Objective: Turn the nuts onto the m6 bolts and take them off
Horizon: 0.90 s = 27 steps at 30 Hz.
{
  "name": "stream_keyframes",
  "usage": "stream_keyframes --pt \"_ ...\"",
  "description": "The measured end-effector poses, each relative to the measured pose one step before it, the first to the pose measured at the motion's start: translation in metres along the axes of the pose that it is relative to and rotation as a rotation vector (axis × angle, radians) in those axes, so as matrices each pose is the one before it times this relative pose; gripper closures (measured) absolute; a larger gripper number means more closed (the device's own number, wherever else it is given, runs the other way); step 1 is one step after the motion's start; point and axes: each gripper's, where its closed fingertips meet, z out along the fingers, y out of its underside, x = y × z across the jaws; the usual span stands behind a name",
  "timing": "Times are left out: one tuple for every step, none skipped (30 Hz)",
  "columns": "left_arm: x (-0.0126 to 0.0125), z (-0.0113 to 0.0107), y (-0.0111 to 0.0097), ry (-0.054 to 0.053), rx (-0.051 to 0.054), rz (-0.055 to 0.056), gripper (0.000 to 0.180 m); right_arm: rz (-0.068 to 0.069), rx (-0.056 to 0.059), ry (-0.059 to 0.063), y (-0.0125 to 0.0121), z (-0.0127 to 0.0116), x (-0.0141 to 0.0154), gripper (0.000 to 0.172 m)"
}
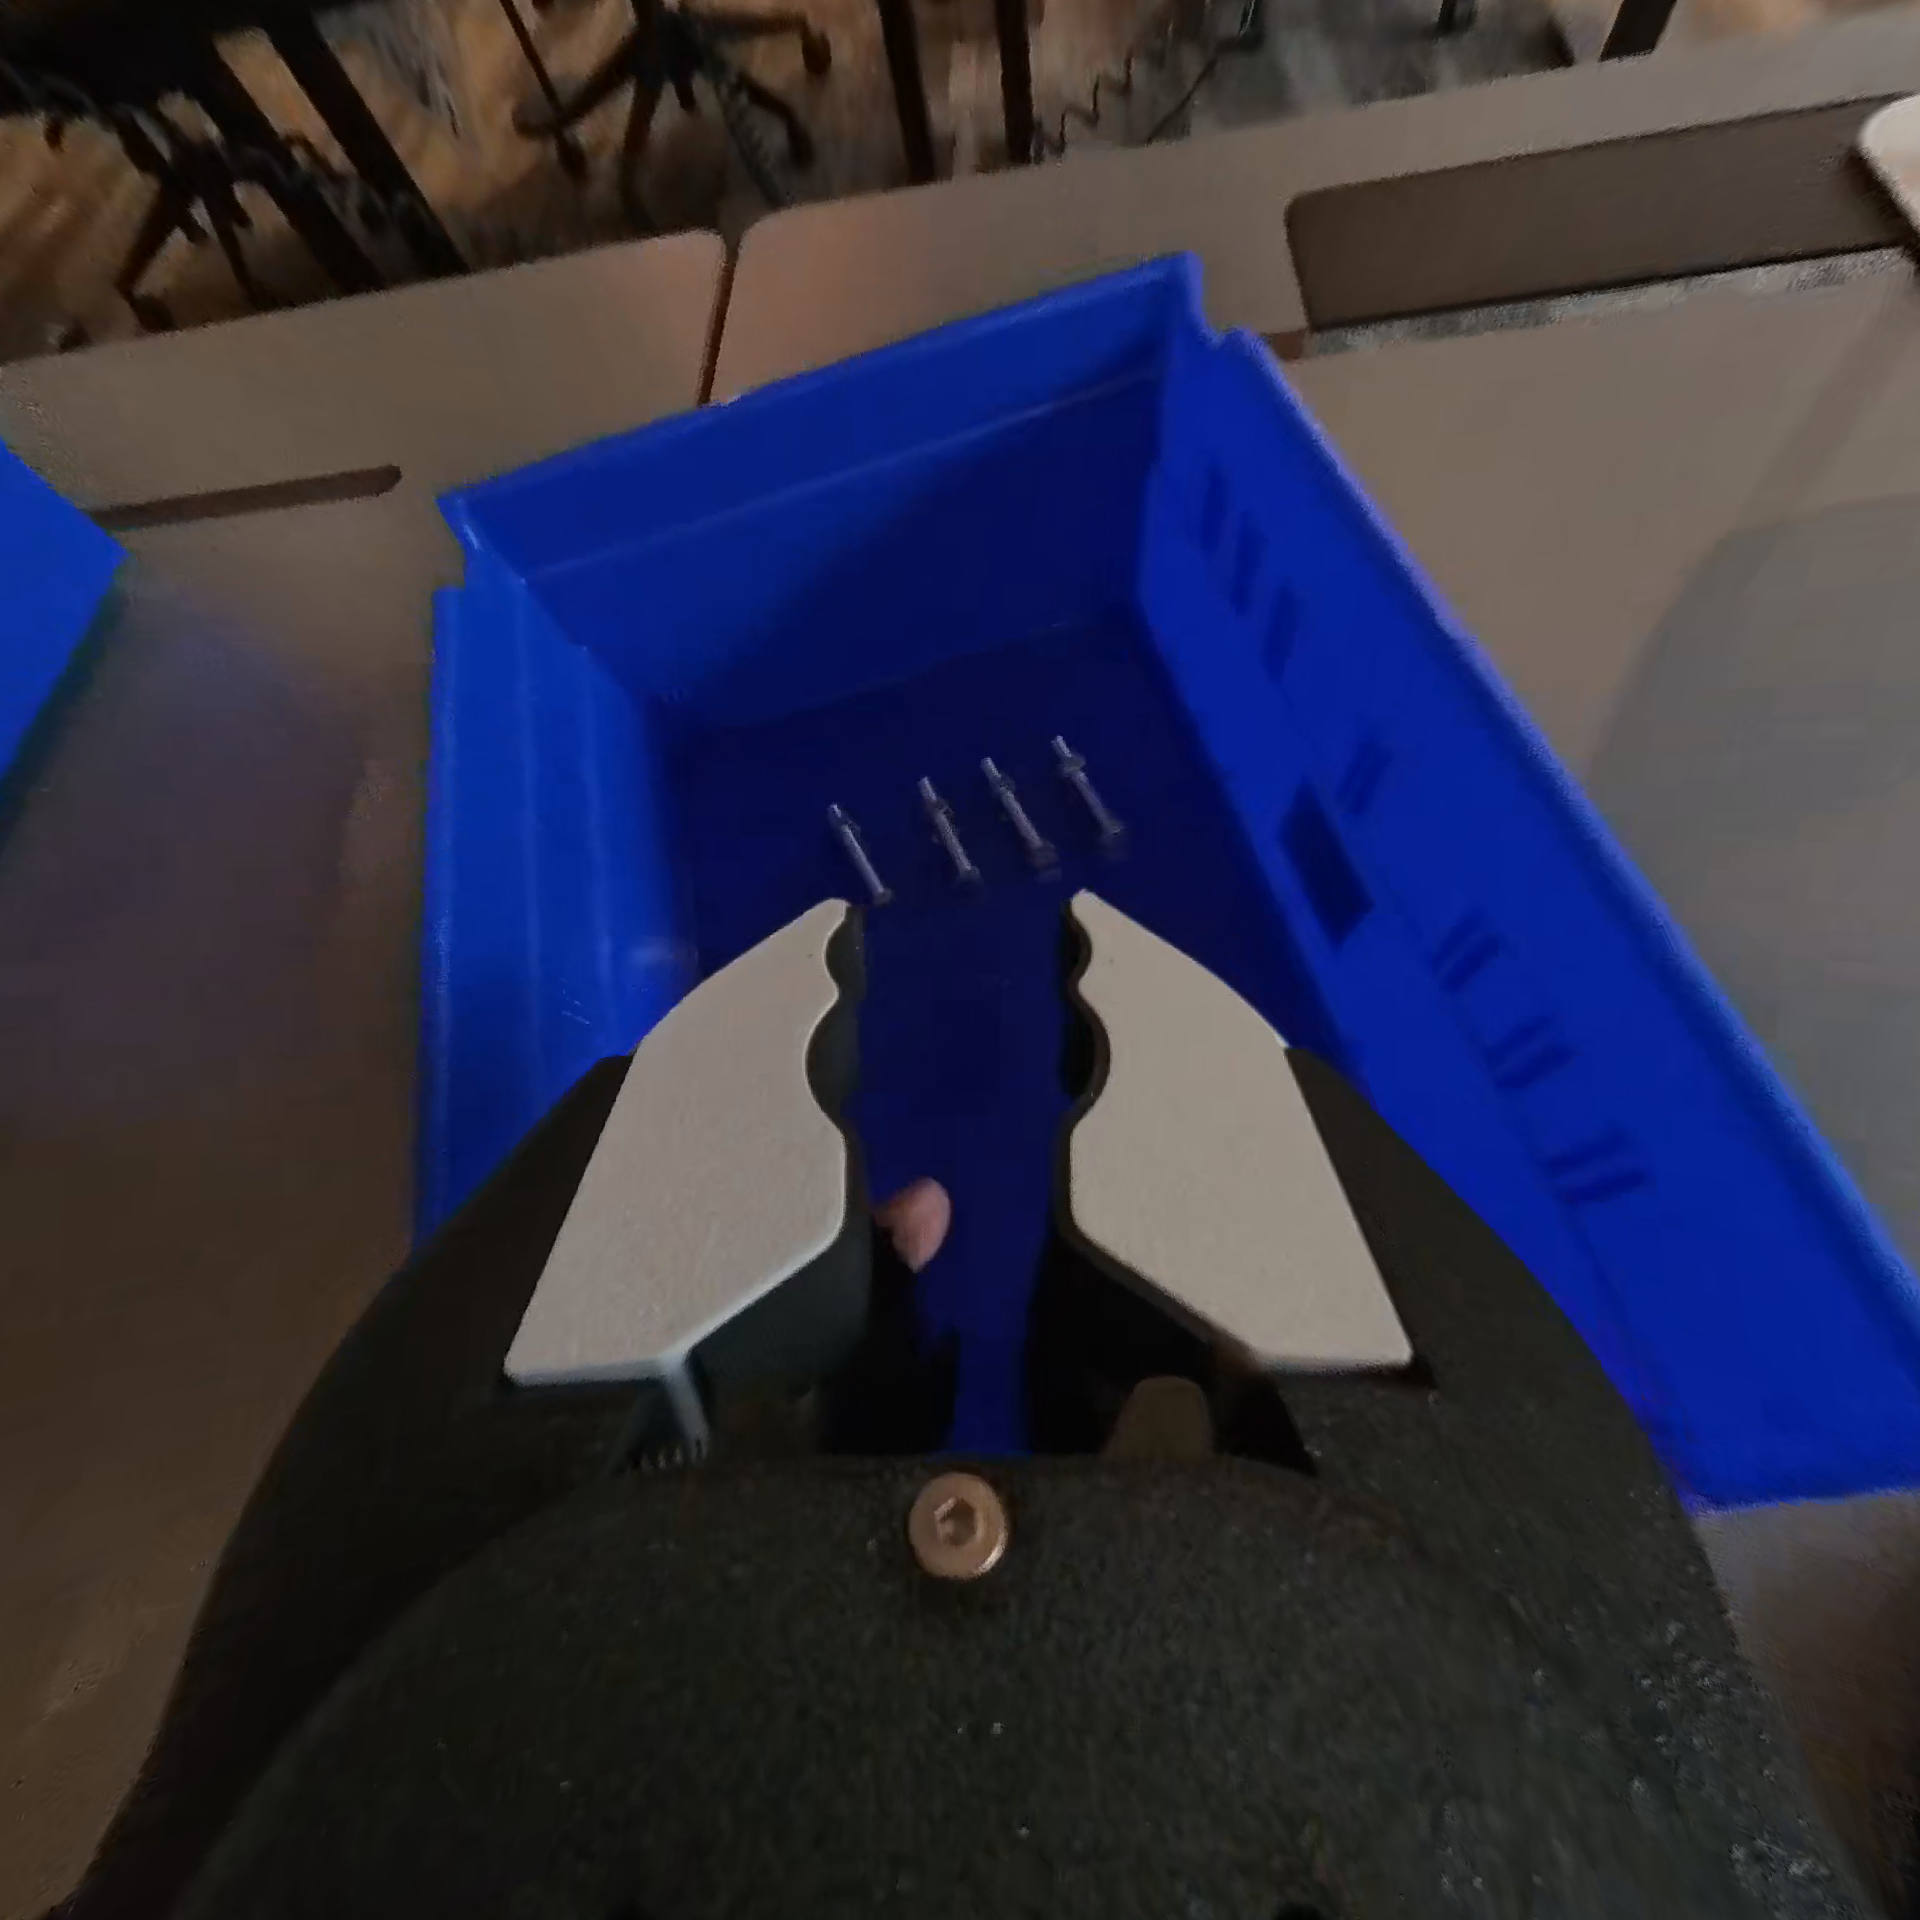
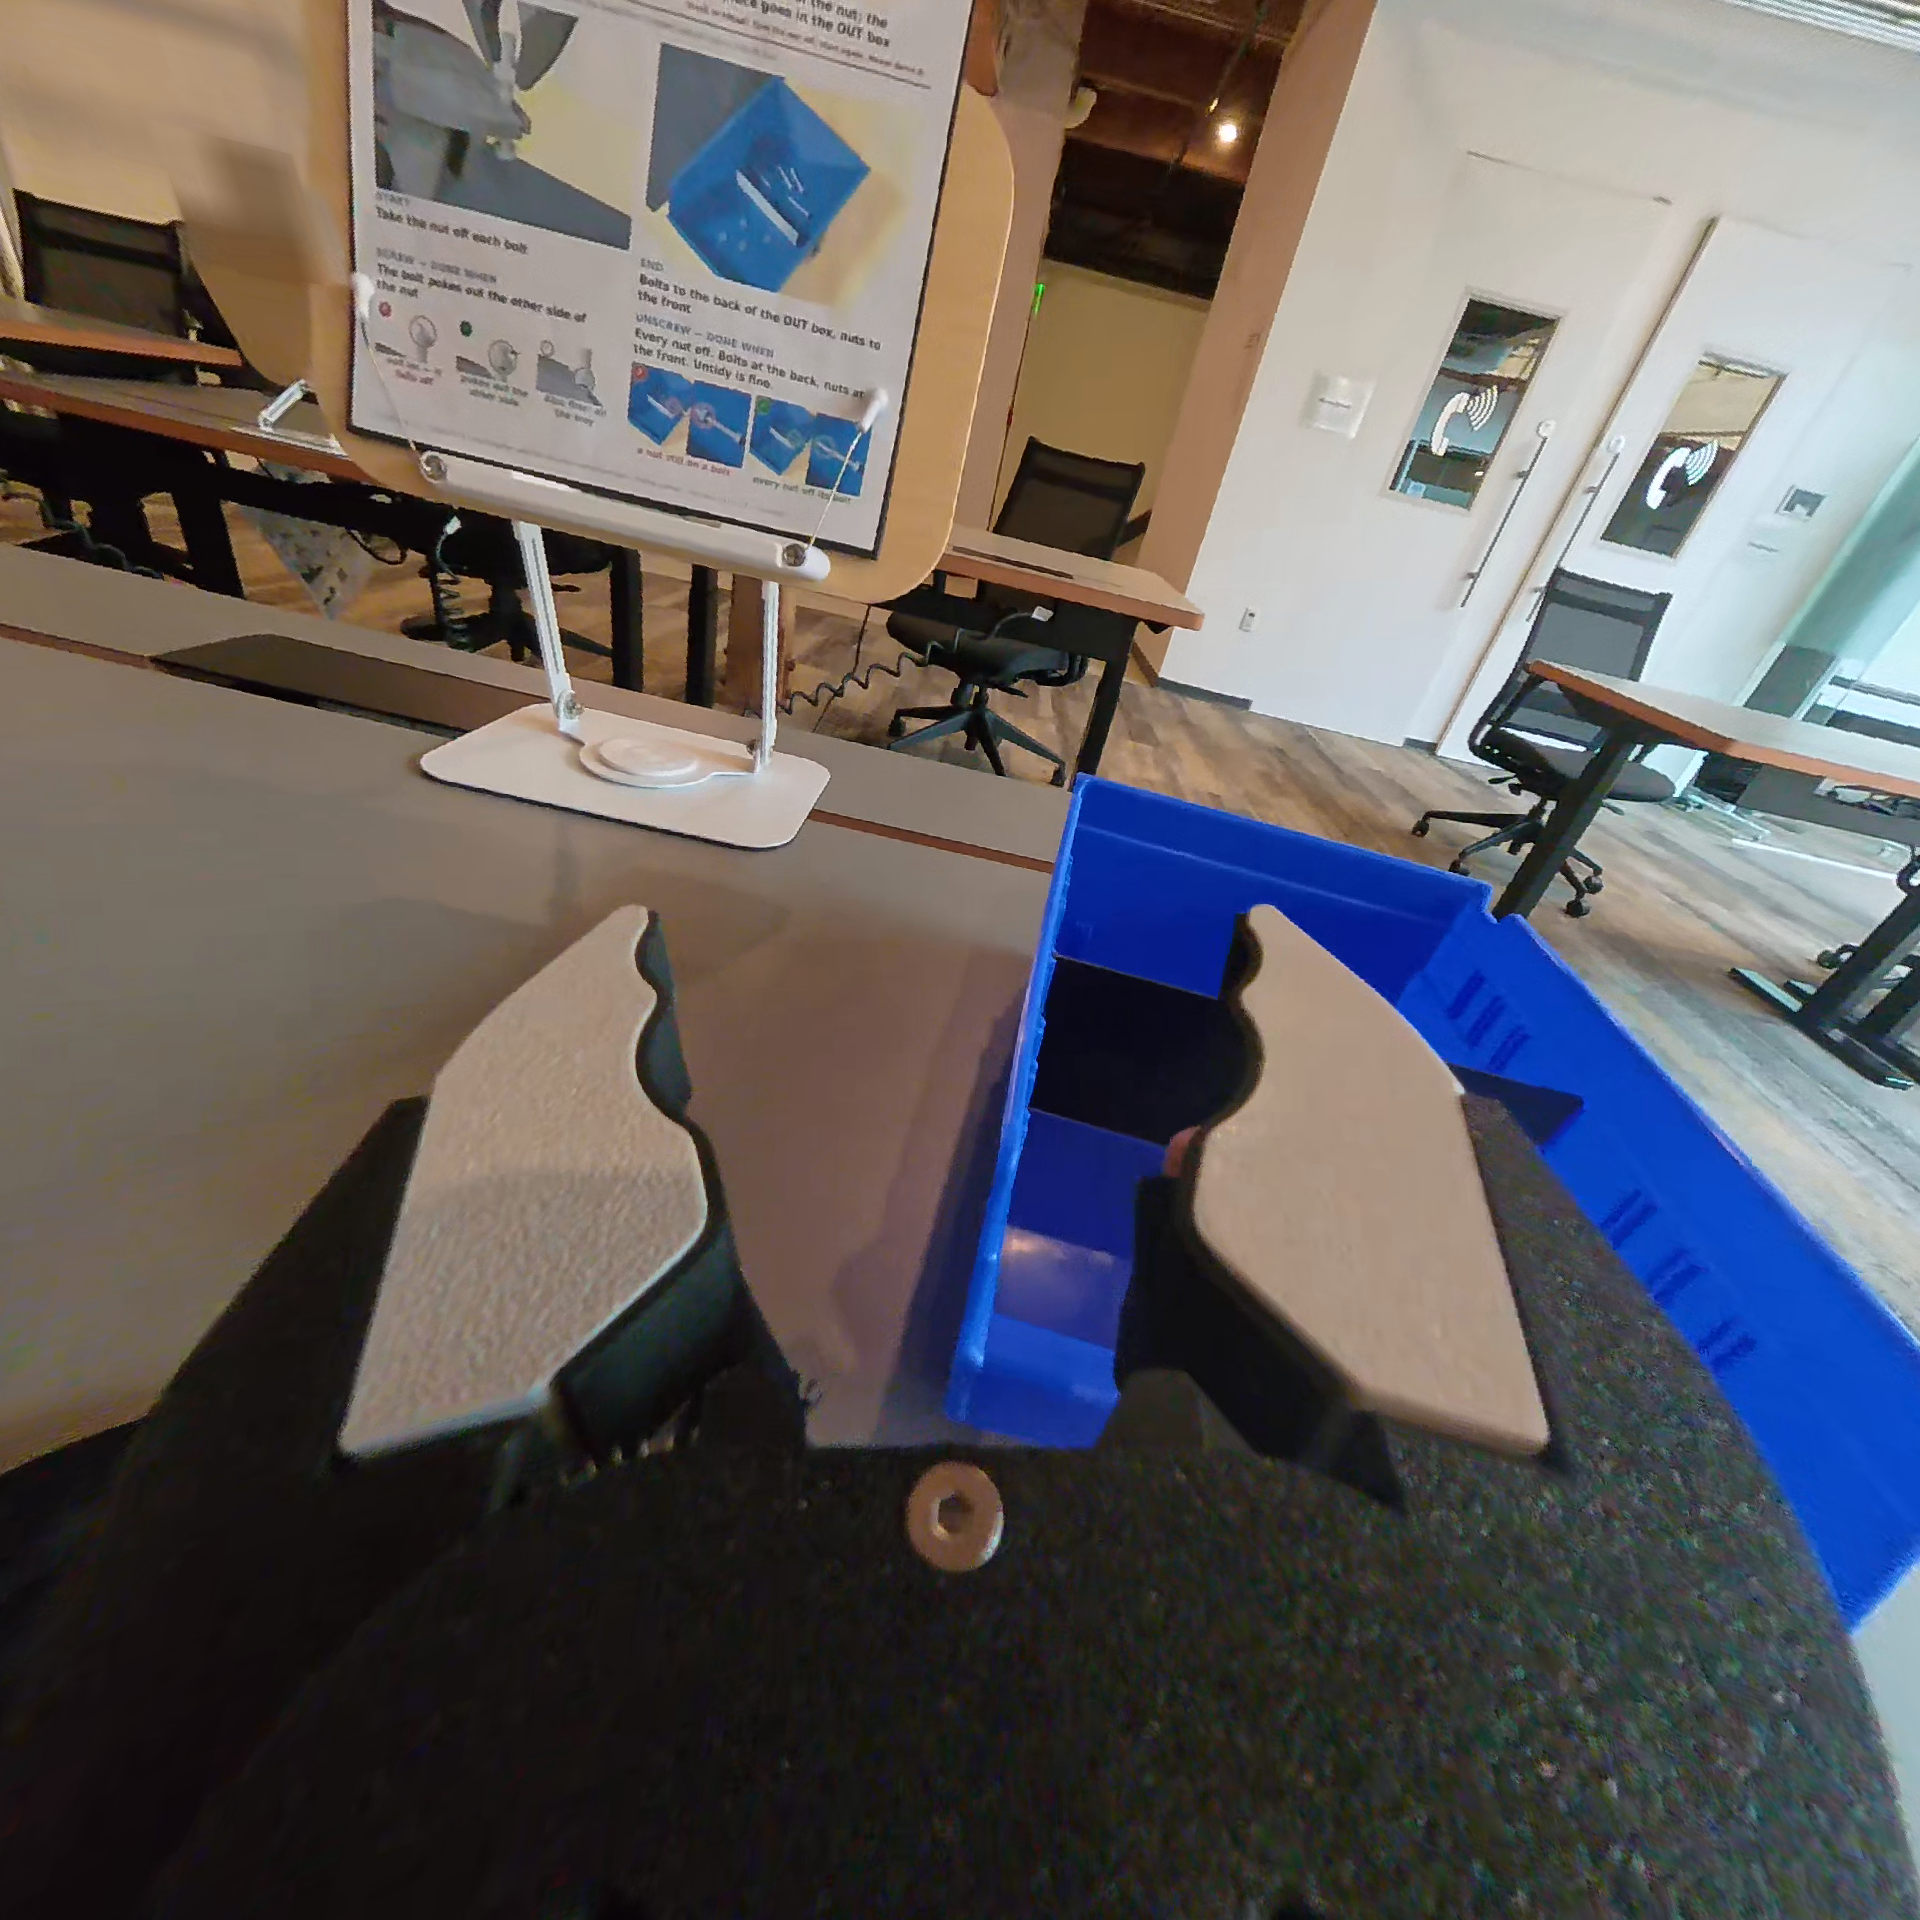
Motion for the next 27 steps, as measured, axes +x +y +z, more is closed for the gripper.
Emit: stream_keyframes --pt "-0.00350 0.00723 0.00207 0.0042 -0.0342 -0.0059 0.146 0.0023 0.0005 -0.0026 0.00012 0.00021 -0.00012 0.072" --pt "-0.00330 0.00737 0.00212 0.0014 -0.0334 -0.0056 0.147 -0.0013 -0.0028 -0.0039 0.00089 0.00036 -0.00041 0.072" --pt "-0.00344 0.00724 0.00136 -0.0038 -0.0267 -0.0048 0.148 -0.0037 -0.0059 -0.0026 0.00144 0.00048 -0.00034 0.072" --pt "-0.00233 0.00719 0.00173 0.0004 -0.0301 -0.0037 0.148 -0.0056 -0.0068 -0.0001 0.00165 0.00027 0.00010 0.072" --pt "-0.00143 0.00695 0.00141 0.0054 -0.0279 -0.0045 0.148 -0.0066 -0.0042 0.0004 0.00116 -0.00004 0.00009 0.072" --pt "-0.00237 0.00672 0.00042 -0.0017 -0.0216 -0.0075 0.149 -0.0052 -0.0015 0.0020 0.00067 -0.00032 0.00046 0.072" --pt "-0.00283 0.00636 0.00087 -0.0059 -0.0234 -0.0053 0.149 -0.0040 -0.0008 0.0020 0.00014 -0.00047 0.00070 0.072" --pt "-0.00224 0.00610 0.00098 -0.0031 -0.0232 -0.0049 0.149 -0.0023 -0.0001 0.0013 -0.00029 -0.00076 0.00082 0.072" --pt "-0.00196 0.00583 0.00096 -0.0028 -0.0224 -0.0054 0.149 -0.0003 0.0018 0.0019 -0.00067 -0.00082 0.00102 0.072" --pt "-0.00194 0.00578 0.00118 -0.0036 -0.0226 -0.0020 0.149 -0.0002 0.0037 0.0020 -0.00103 -0.00104 0.00101 0.073" --pt "-0.00246 0.00569 0.00142 -0.0077 -0.0235 -0.0019 0.149 -0.0005 0.0042 0.0018 -0.00092 -0.00094 0.00088 0.073" --pt "-0.00263 0.00550 0.00182 -0.0092 -0.0248 -0.0017 0.149 -0.0005 0.0031 0.0039 -0.00070 -0.00095 0.00107 0.073" --pt "-0.00265 0.00509 0.00151 -0.0102 -0.0220 -0.0004 0.149 -0.0017 0.0019 0.0043 -0.00038 -0.00083 0.00107 0.073" --pt "-0.00228 0.00465 0.00152 -0.0078 -0.0193 -0.0010 0.149 -0.0016 0.0007 0.0022 0.00005 -0.00071 0.00064 0.073" --pt "-0.00153 0.00424 0.00158 -0.0037 -0.0185 -0.0025 0.150 -0.0004 0.0001 0.0016 0.00024 -0.00076 0.00046 0.073" --pt "-0.00098 0.00353 0.00124 -0.0016 -0.0148 -0.0020 0.151 -0.0003 -0.0004 0.0007 0.00030 -0.00051 0.00031 0.073" --pt "-0.00053 0.00297 0.00092 -0.0002 -0.0118 -0.0005 0.151 -0.0003 -0.0010 0.0013 0.00059 -0.00048 0.00041 0.073" --pt "-0.00014 0.00252 0.00073 0.0013 -0.0103 -0.0009 0.152 -0.0005 -0.0007 0.0010 0.00045 -0.00045 0.00041 0.073" --pt "0.00004 0.00223 0.00034 0.0023 -0.0079 -0.0015 0.152 -0.0001 0.0000 0.0009 0.00016 -0.00026 0.00040 0.073" --pt "0.00011 0.00192 -0.00015 0.0028 -0.0049 -0.0035 0.153 0.0006 0.0005 0.0016 0.00011 -0.00029 0.00051 0.074" --pt "0.00034 0.00181 -0.00040 0.0047 -0.0039 -0.0039 0.153 0.0005 0.0017 0.0006 -0.00025 -0.00028 0.00038 0.074" --pt "0.00046 0.00156 -0.00072 0.0064 -0.0025 -0.0061 0.154 0.0004 0.0031 0.0005 -0.00047 -0.00033 0.00025 0.074" --pt "0.00030 0.00143 -0.00069 0.0059 -0.0021 -0.0069 0.154 -0.0002 0.0029 0.0023 -0.00057 -0.00035 0.00041 0.074" --pt "-0.00035 0.00182 0.00008 0.0023 -0.0070 -0.0051 0.155 -0.0007 0.0016 0.0021 -0.00051 -0.00024 0.00035 0.074" --pt "-0.00064 0.00216 0.00086 0.0008 -0.0114 -0.0028 0.155 -0.0016 0.0005 0.0008 -0.00039 -0.00025 0.00017 0.074" --pt "-0.00040 0.00234 0.00107 0.0019 -0.0122 -0.0016 0.155 -0.0036 0.0008 0.0019 -0.00048 -0.00018 0.00025 0.074" --pt "0.00014 0.00206 0.00062 0.0034 -0.0079 -0.0031 0.155 -0.0046 0.0007 0.0030 -0.00050 -0.00020 0.00033 0.074"
